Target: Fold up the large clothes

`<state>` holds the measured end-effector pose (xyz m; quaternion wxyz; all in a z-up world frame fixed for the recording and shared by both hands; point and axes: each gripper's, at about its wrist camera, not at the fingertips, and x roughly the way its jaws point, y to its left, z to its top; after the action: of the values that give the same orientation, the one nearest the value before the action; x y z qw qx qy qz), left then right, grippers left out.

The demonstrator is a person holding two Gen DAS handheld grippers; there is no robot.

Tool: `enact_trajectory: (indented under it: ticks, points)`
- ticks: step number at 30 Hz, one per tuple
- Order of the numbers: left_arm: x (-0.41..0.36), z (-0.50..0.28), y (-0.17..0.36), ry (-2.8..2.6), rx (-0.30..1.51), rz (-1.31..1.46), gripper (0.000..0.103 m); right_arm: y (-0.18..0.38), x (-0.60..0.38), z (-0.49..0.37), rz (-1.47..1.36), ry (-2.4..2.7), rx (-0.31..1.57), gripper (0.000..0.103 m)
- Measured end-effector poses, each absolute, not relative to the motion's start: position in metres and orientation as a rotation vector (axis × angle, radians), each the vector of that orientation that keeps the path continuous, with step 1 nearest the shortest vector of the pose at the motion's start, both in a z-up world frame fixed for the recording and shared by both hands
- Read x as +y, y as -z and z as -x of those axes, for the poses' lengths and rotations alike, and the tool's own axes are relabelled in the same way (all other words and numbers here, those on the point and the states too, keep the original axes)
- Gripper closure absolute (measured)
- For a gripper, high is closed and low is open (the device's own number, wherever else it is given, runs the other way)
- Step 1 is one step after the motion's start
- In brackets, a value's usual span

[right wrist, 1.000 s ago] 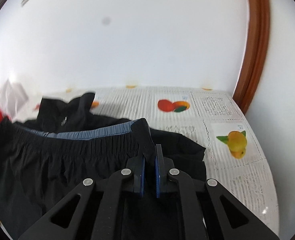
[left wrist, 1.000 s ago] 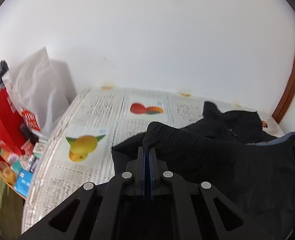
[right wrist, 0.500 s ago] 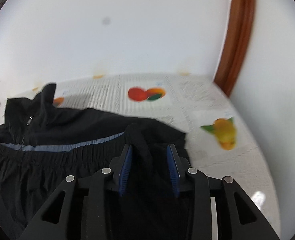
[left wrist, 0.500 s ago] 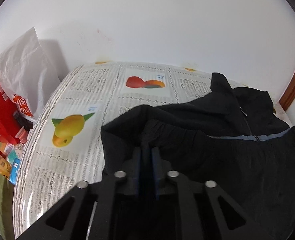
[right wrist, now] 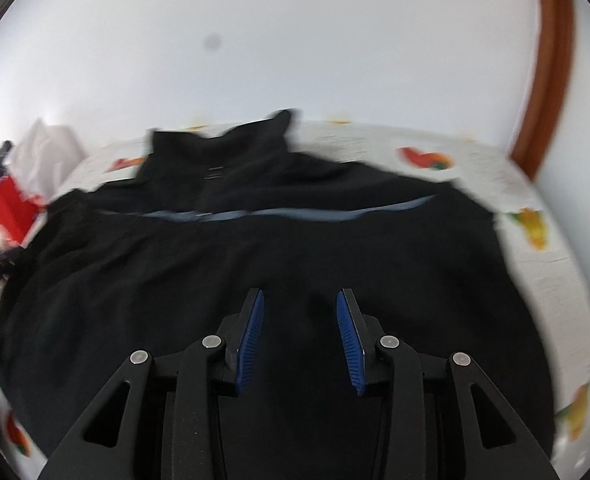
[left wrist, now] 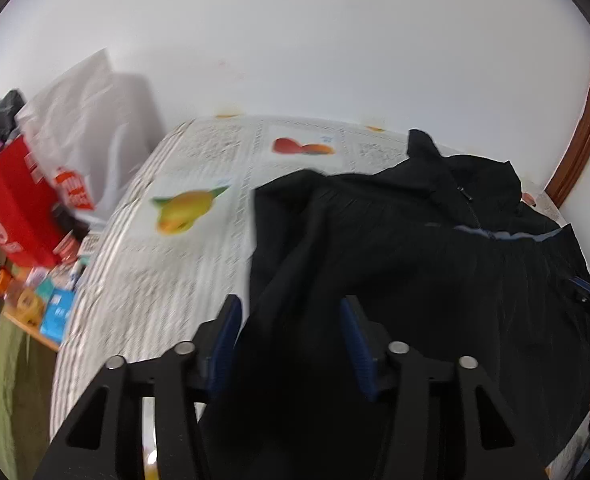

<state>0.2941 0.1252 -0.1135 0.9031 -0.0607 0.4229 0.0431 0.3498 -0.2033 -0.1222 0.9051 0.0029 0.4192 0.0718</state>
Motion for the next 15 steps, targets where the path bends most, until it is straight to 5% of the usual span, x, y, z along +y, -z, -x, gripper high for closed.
enact_trajectory:
  ticks: [11,15]
  points:
    - [0.172,-0.249,0.15,-0.062,0.939,0.256,0.053,0.163,-0.127,-0.361,-0.005,-0.147,0.958,0.065]
    - [0.165,-0.248,0.158,-0.014,0.923,0.27,0.08,0.166,-0.121,-0.355,0.095,-0.127,0.898,0.065]
